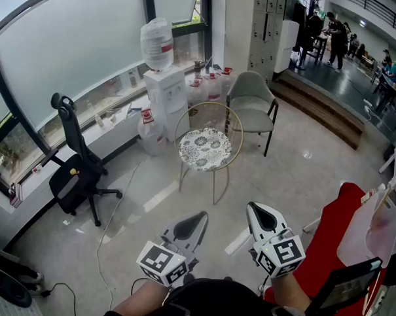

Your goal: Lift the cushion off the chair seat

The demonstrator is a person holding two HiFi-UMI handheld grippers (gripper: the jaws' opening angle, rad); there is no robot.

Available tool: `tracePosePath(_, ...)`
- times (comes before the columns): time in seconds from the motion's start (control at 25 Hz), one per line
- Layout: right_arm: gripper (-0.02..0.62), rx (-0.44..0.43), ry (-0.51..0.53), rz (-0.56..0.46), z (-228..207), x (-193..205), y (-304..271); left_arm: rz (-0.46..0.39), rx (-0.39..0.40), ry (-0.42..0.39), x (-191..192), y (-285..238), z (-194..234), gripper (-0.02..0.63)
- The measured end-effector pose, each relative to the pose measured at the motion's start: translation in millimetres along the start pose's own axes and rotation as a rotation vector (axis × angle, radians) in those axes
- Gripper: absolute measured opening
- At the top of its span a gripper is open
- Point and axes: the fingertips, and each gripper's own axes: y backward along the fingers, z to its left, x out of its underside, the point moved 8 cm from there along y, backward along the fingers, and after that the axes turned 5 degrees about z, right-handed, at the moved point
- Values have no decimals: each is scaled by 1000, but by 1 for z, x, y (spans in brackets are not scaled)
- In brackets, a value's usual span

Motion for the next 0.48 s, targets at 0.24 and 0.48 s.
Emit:
tracePosePath(0.24, 8, 6, -2, 3, 4, 3, -2, 8, -2, 8, 4, 5, 2, 8)
tracePosePath(0.48, 8, 9, 1, 1, 7, -1, -9, 7, -2, 4, 0, 9, 9, 8)
